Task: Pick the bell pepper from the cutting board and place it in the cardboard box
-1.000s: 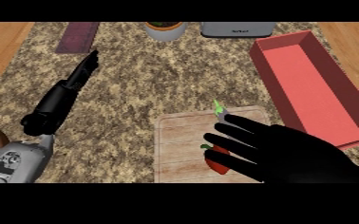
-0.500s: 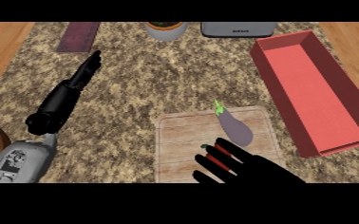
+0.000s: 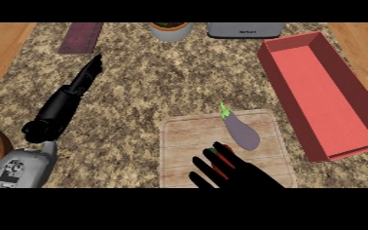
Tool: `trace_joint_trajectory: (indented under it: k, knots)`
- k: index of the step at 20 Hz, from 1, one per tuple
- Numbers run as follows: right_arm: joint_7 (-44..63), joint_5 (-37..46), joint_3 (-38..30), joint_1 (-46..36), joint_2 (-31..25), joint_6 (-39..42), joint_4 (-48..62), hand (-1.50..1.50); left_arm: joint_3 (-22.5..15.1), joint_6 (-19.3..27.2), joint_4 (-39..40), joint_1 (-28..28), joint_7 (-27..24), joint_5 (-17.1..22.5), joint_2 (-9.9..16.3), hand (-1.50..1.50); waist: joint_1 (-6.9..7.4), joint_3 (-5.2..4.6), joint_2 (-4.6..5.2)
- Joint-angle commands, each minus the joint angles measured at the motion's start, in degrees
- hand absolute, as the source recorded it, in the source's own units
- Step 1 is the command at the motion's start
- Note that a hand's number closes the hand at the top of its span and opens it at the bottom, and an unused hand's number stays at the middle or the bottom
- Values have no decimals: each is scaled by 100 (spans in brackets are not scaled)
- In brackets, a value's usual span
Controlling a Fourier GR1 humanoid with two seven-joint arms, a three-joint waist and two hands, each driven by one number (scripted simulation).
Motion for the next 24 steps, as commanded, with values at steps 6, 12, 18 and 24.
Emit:
trace_joint_trajectory:
  k: [6, 12, 18, 24]
  knots:
    - [-471, 1119, 233, 408, 422, -449, 708, -150, 311, -273, -205, -160, 352, -175, -171, 0, -3, 1, 0]
    - [-939, 1569, -92, 196, 624, -756, 1540, -150, 236, -191, -110, 223, -84, -584, -447, 0, 11, 1, 5]
    - [-1390, 1678, -253, 270, 893, -575, 1795, -150, 618, -589, 392, 8, -323, -482, -409, 0, -5, -1, 8]
    - [-1431, 2183, -246, 493, 1188, -639, 2119, -150, 792, -735, -48, -83, 132, -473, -456, 0, 1, 0, 2]
